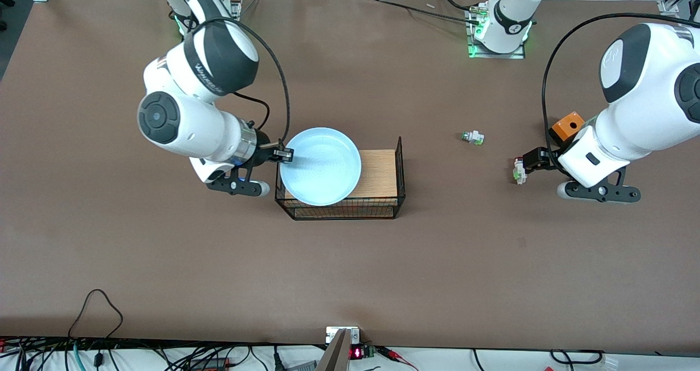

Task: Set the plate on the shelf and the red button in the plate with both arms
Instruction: 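Carry the plate over the wire basket with the right gripper, then lower the plate onto the tray while the left gripper reaches the button, then open and withdraw the right gripper while the left gripper grasps the button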

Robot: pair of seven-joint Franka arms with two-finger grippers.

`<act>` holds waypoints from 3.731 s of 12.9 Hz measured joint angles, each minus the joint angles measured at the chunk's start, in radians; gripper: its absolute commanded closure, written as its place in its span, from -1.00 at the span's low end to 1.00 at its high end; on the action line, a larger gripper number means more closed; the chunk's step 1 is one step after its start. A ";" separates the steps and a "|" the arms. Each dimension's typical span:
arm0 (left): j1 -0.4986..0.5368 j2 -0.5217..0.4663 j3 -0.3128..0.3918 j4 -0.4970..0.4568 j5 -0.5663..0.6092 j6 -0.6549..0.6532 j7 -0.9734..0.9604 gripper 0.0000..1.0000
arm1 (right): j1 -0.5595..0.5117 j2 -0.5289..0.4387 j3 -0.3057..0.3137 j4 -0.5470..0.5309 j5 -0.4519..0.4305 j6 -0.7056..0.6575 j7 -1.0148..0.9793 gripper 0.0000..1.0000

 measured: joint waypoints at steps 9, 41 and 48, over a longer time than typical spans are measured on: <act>0.134 -0.018 0.017 0.022 0.007 -0.021 -0.003 -1.00 | 0.044 -0.047 -0.014 -0.038 -0.006 0.005 0.007 0.99; 0.143 0.007 -0.011 -0.325 0.007 0.222 0.054 -1.00 | 0.115 0.004 -0.023 -0.141 -0.026 0.320 0.018 -1.00; 0.143 0.044 -0.012 -0.517 0.007 0.403 0.061 -1.00 | 0.066 -0.126 -0.037 -0.099 0.060 0.194 0.015 -1.00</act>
